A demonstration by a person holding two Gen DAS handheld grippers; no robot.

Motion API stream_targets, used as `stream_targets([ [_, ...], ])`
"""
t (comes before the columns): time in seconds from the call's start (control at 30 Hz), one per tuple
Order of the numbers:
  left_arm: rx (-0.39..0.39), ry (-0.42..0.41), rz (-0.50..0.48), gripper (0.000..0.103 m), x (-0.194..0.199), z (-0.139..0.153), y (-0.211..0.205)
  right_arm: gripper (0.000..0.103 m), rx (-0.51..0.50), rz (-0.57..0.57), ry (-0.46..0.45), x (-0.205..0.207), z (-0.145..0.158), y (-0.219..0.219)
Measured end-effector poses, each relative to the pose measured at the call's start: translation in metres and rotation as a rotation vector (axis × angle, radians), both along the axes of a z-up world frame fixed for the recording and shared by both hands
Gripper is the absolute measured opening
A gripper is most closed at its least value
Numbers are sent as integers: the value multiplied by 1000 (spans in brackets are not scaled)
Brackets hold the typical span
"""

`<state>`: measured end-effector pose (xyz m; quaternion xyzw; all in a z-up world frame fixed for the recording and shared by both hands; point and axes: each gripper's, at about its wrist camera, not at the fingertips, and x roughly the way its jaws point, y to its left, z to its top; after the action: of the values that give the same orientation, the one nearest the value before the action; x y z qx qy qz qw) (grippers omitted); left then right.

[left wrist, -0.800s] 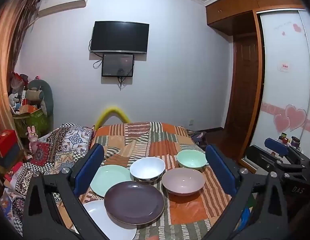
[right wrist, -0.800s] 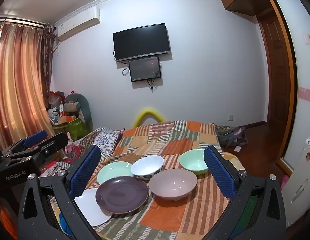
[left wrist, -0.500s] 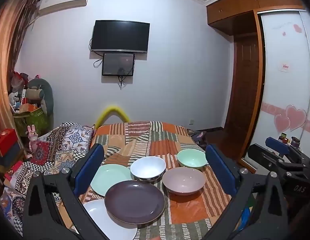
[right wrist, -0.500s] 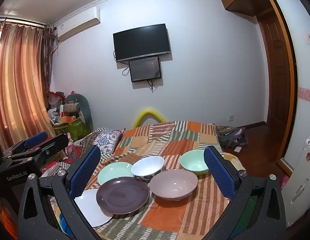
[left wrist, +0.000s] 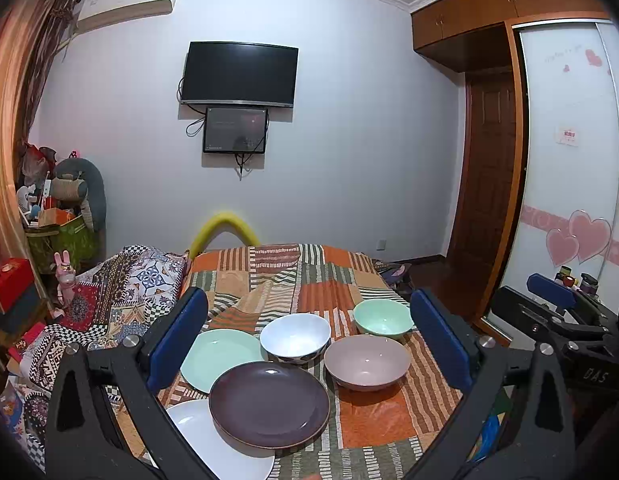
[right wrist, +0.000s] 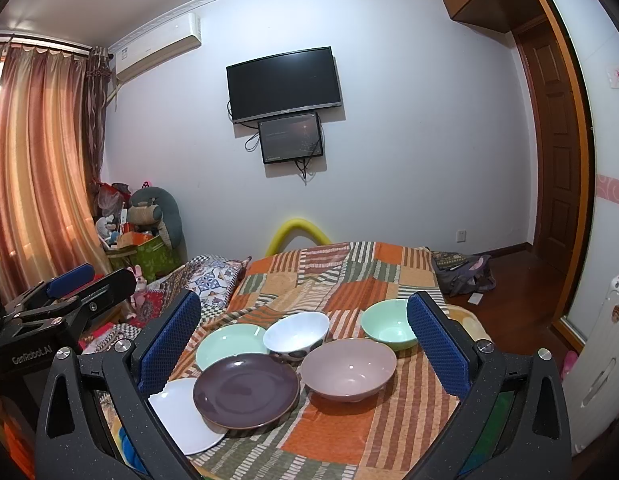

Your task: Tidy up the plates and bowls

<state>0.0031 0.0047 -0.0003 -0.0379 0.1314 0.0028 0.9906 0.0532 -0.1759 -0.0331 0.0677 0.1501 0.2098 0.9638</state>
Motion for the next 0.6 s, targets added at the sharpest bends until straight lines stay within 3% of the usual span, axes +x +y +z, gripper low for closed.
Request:
stream_targets([
  [0.6, 18, -9, -8, 103, -4, 2, -5, 103, 0, 0, 0, 0, 1, 0],
])
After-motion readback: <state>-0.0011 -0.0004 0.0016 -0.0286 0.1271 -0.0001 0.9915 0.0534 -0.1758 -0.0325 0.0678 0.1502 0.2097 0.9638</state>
